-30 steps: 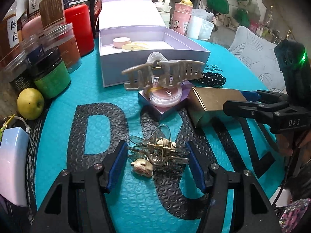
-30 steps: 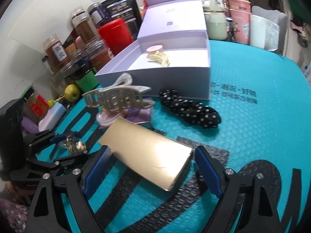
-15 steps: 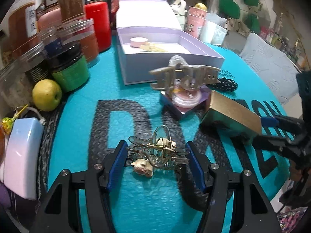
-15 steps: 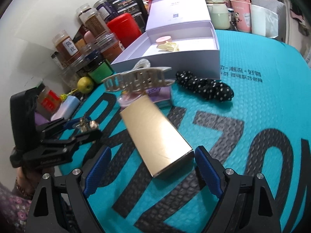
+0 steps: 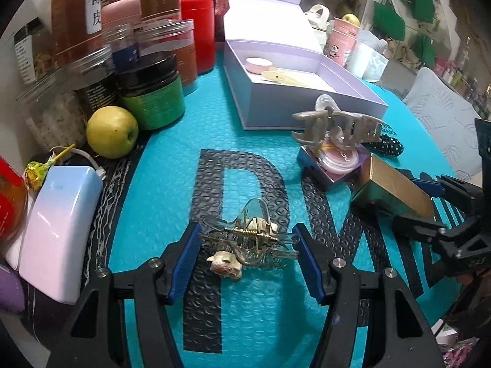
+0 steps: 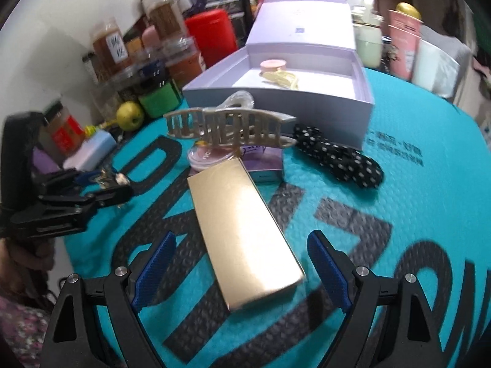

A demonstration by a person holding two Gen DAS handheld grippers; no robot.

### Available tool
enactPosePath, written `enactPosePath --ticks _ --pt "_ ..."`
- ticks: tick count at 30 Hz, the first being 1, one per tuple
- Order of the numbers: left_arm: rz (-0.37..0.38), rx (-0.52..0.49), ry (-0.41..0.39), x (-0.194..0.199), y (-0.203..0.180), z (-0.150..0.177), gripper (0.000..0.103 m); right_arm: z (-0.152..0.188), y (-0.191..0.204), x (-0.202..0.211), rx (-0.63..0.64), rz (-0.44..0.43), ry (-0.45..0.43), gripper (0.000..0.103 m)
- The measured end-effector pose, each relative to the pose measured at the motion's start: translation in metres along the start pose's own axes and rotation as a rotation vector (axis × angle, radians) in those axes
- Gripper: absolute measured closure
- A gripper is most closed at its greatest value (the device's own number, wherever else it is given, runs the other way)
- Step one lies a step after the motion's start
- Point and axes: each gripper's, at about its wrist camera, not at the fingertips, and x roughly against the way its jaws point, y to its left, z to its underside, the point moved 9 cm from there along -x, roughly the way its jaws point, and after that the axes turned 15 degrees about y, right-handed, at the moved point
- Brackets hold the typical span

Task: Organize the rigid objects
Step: 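Grasp the gold rectangular box with the right gripper while the left holds the wire clip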

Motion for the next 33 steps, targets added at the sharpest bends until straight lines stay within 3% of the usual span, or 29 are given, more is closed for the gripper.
enactPosePath --ticks 4,7,8,20,25,33 --pt "0.005 0.022 -0.003 0.0 0.002 -0.001 0.042 -0.007 0.008 -0.011 0.065 0.018 0.024 0.022" --pt "-0.008 0.024 -0.004 0.0 0.002 0.0 0.042 -0.007 0.007 -0.019 0.079 0.078 0.047 0.043" --pt "-0.012 0.024 -0.004 0.0 0.002 0.001 0.042 -0.008 0.005 -0.018 0.072 0.099 0.034 0.058" --pt "0.013 -0.004 -0.003 0.004 -0.016 0.001 0.042 0.011 -0.006 -0.002 -0.052 0.033 0.036 0.059" --pt "0.051 -0.015 -0.005 0.009 -0.029 -0.001 0.042 0.019 -0.006 0.011 -0.065 0.039 0.018 0.06" --pt "0.046 -0.046 -0.036 0.022 -0.048 -0.002 0.042 0.028 -0.003 0.03 -0.063 0.047 -0.014 0.06"
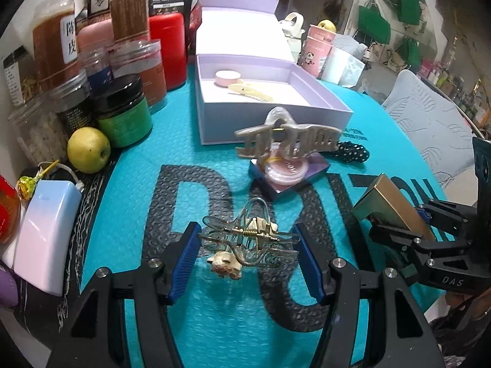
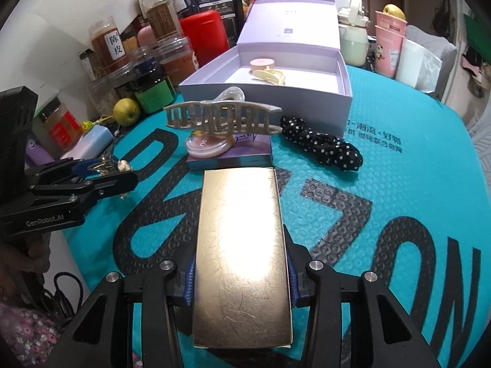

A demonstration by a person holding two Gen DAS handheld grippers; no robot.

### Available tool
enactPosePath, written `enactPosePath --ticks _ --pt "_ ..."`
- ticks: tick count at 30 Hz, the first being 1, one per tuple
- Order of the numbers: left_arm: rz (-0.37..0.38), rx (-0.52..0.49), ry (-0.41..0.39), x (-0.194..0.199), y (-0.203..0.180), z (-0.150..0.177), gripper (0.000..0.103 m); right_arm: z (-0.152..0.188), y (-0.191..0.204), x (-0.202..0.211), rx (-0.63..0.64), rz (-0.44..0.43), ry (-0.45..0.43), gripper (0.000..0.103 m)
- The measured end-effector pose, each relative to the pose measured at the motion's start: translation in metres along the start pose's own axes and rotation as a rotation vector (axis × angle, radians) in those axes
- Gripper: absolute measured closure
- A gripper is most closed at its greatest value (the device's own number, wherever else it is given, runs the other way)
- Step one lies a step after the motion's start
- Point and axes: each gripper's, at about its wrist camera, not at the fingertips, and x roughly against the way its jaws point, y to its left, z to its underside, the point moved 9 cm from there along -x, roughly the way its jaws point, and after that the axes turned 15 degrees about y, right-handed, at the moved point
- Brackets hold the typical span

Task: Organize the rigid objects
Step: 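Grasp the gold rectangular box with the right gripper while the left holds the wire clip, then carry the wire clip and gold box toward the white box with both grippers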

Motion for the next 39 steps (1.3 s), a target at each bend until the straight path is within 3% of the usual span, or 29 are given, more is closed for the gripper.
enactPosePath --ticks 20,30,39 --pt "-0.007 -0.109 -0.056 0.033 -0.033 -0.024 0.042 0.004 -0.002 0.043 -0.046 0.012 -0.066 0.06" --pt "0.027 -0.206 -0.074 0.041 -0.058 -0.058 0.042 -0.009 -0.016 0.056 -0.086 0.026 -0.072 0.06" --pt "0.007 -0.273 -0.106 0.044 -0.074 -0.095 0.042 -0.035 -0.025 0.071 -0.052 0.045 -0.094 0.06"
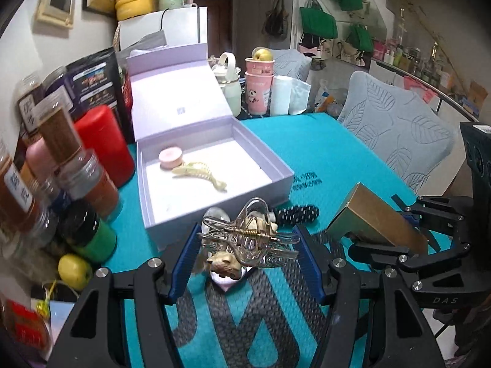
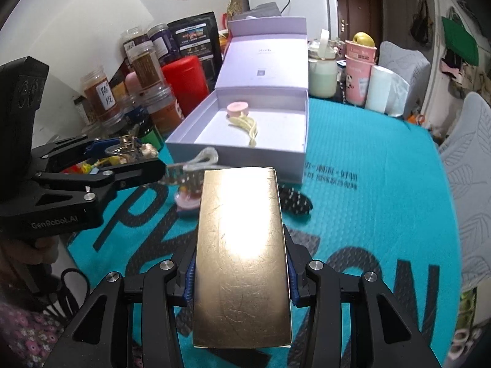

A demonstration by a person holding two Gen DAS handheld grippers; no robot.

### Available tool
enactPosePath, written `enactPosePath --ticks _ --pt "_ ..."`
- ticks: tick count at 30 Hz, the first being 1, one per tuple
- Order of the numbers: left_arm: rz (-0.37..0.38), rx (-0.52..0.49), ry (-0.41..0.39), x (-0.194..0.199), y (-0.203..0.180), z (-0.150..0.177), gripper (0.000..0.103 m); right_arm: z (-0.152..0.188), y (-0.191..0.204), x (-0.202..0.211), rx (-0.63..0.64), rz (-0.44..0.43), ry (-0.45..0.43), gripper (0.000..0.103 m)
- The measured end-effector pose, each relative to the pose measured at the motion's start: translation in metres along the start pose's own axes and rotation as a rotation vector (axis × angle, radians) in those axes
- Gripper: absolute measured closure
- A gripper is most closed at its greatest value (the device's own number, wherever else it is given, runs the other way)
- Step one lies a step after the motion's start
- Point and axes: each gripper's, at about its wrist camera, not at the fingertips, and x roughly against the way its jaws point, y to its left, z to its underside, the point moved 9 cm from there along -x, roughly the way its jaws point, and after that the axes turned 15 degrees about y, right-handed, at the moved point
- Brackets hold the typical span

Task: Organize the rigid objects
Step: 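Carry the wire clip and gold box toward the white box with both grippers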

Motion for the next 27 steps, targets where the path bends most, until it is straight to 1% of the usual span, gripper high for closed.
enactPosePath --ticks 5,10,13,18,22,27 --pt "-0.017 0.005 -0.032 0.002 0.005 -0.021 0.042 -0.016 -0.007 0.004 0.019 -0.015 -0.011 0.06" --pt "-0.042 0.013 -0.051 0.002 0.015 -0.045 0.042 -0.034 -0.021 0.001 0.019 0.001 -0.01 0.06" --pt "-0.042 -0.002 -0.059 0.003 0.017 -0.056 0.042 -0.043 -0.026 0.001 0.023 0.01 -0.012 0.06" --pt "-0.077 -0.036 -0.088 0.004 0.018 -0.08 0.042 -0.062 -0.035 0.002 0.032 0.01 -0.025 0.06" --pt "-0.07 -0.031 -0.099 0.001 0.019 -0.096 0.042 -0.078 -0.038 0.004 0.042 0.016 -0.04 0.06" --pt "-0.056 -0.029 -0.082 -0.013 0.02 -0.112 0.042 -0.099 -0.043 -0.001 0.04 -0.004 -0.038 0.06"
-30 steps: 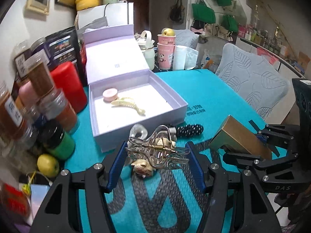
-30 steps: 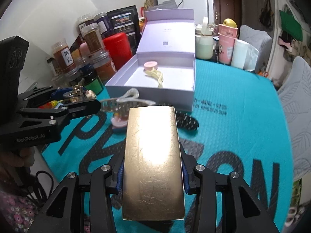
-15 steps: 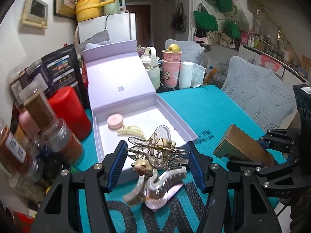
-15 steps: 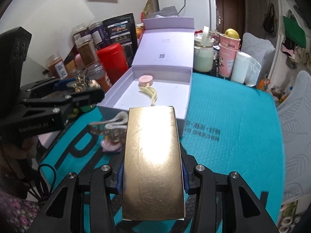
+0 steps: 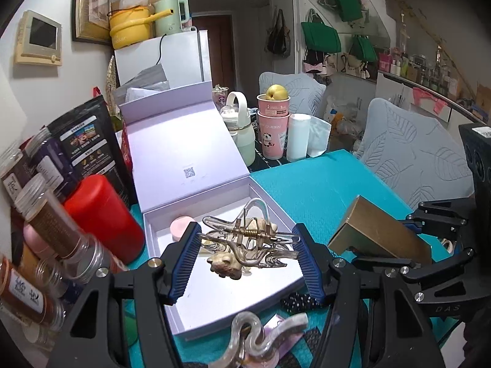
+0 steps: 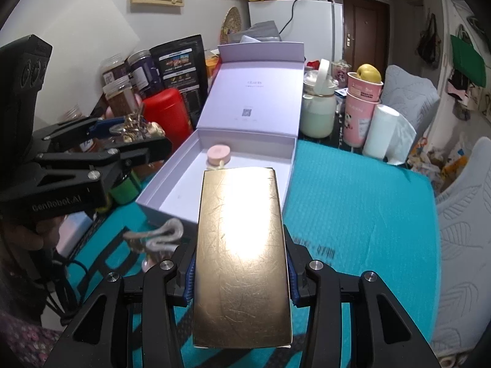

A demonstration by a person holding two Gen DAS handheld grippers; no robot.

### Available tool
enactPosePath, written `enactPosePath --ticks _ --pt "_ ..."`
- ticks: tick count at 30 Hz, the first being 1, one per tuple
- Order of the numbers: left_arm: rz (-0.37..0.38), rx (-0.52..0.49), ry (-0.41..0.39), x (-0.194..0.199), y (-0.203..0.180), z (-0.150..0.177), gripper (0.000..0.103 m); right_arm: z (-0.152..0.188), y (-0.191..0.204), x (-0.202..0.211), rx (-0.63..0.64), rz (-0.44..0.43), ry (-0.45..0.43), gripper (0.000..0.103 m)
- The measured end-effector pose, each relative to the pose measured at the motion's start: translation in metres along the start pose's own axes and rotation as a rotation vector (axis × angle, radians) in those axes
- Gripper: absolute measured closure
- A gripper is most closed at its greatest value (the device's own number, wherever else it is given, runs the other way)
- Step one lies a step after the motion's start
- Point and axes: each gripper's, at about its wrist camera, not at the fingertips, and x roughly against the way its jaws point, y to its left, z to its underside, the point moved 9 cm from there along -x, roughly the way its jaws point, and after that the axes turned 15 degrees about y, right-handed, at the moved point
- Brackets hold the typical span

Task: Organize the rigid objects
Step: 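Carry the wire clip and gold box toward the white box with both grippers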

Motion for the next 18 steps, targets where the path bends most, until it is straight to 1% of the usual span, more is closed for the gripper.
enactPosePath --ticks 2,5,11,18 --pt "0.011 -0.001 0.006 -0.006 0.001 -0.006 0.042 -0.008 -0.003 -0.002 0.003 0.006 -0.003 0.06" --pt "0.0 -0.002 0.005 -0.011 0.004 -0.013 0.042 -0.02 -0.007 -0.003 0.012 0.019 -0.012 0.06" --pt "0.002 0.01 0.003 -0.021 0.014 -0.029 0.042 -0.044 -0.01 -0.007 0.039 0.021 -0.026 0.06" --pt "-0.016 0.028 0.002 -0.031 0.032 -0.046 0.042 -0.065 -0.013 -0.017 0.056 0.004 -0.02 0.06"
